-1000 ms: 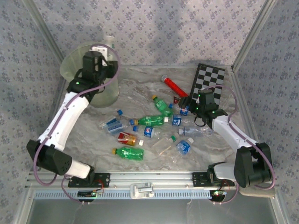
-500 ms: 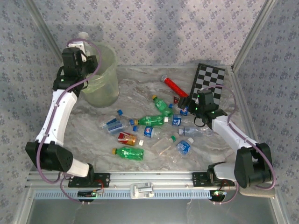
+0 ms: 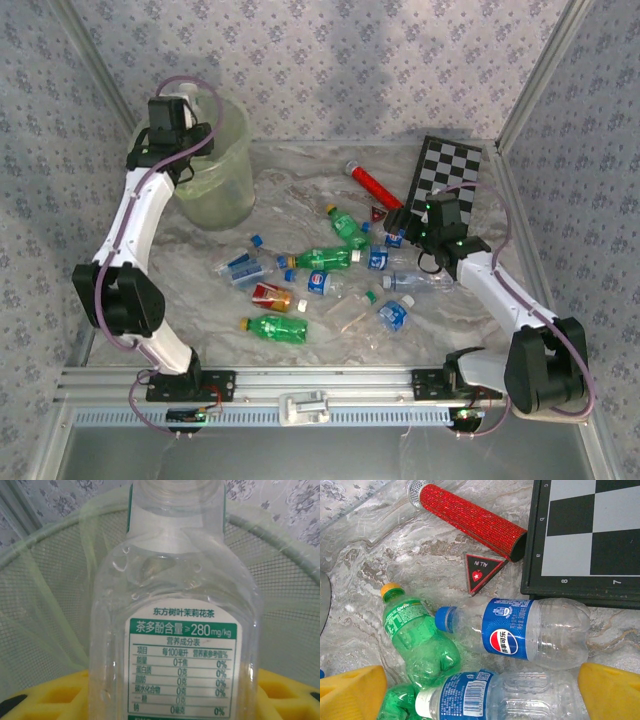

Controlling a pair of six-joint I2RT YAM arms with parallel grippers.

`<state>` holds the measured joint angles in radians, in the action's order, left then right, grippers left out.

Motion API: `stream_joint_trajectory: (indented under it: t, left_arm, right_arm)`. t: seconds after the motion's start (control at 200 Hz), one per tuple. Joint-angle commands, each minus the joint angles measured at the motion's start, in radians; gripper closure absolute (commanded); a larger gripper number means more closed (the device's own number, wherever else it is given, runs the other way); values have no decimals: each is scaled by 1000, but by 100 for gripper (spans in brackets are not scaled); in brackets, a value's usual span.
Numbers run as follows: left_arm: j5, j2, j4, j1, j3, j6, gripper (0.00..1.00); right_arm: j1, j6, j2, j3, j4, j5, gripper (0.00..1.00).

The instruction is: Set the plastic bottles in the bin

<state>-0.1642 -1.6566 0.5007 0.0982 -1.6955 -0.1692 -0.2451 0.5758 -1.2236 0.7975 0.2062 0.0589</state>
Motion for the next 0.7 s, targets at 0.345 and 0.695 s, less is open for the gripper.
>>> stream_joint_trajectory:
  t: [0.345, 0.695]
  left_arm:
    - [30, -82, 63, -5, -71, -12, 48]
    - [27, -82, 71, -4, -83, -21, 31]
  right_arm:
    - [-1, -25, 32, 1, 35, -34, 0]
    - [2, -21, 36, 1, 42, -41, 0]
